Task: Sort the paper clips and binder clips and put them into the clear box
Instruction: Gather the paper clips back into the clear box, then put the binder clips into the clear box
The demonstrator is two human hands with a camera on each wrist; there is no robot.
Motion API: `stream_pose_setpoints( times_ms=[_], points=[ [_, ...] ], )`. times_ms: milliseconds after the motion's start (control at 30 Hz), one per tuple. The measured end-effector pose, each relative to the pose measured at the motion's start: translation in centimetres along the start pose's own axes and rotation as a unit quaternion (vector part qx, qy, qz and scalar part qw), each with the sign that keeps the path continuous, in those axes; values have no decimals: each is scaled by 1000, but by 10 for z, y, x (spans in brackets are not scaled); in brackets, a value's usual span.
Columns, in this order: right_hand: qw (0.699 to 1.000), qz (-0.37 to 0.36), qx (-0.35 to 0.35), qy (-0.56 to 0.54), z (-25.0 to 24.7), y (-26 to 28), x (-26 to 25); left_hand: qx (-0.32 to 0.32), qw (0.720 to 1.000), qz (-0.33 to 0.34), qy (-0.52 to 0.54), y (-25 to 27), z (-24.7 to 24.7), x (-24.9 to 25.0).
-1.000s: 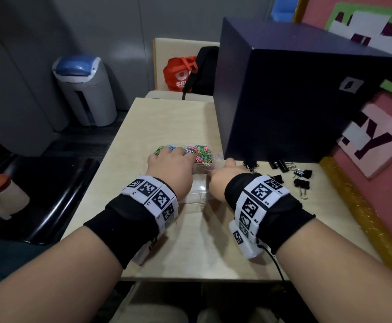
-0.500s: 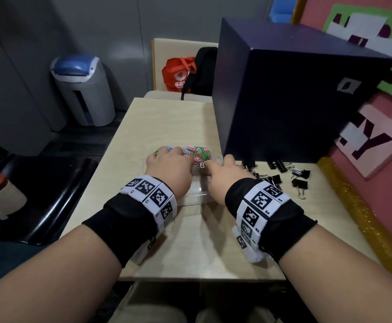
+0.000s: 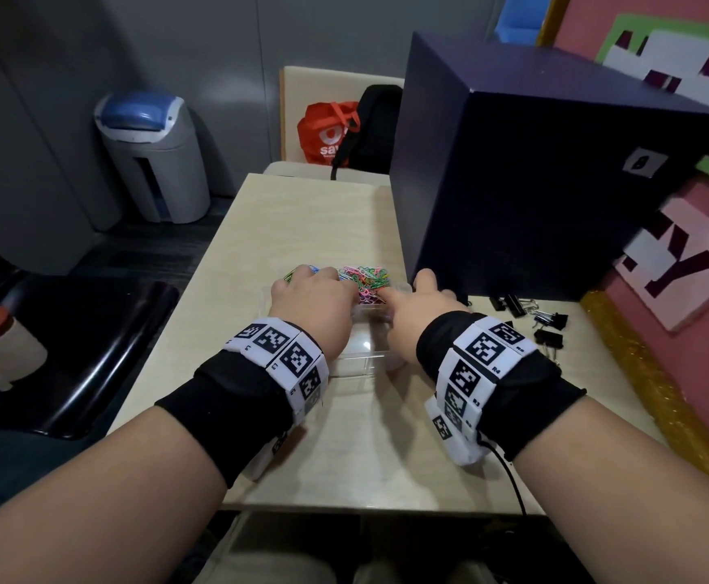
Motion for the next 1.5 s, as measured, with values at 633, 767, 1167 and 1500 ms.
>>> stream_pose_setpoints(
  times_ms=[633,767,1167,1500],
  points=[
    [994,39,-100,35,21,-2,-2,-7,1000,-1,-11,-2,1,-2],
    [994,42,-93,28,19,2,0,-4,1000,-9,6,-2,-1,-5],
    [999,-29,27,-36,-11,23,-18,-49,994,-88,39,5,-18,-76],
    [995,-44,49,-78,-13,16,-2,-51,994,-78,52,8,-18,-80]
  ],
)
Point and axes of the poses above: each hand's wrist, its own y-axis away from the middle knuckle, its own z-axis out of the palm, x = y × z, the point moved 9 cm from there along -y, towards the middle knuckle, and after that the axes turned 5 degrees about -z, right-handed, at the moved point
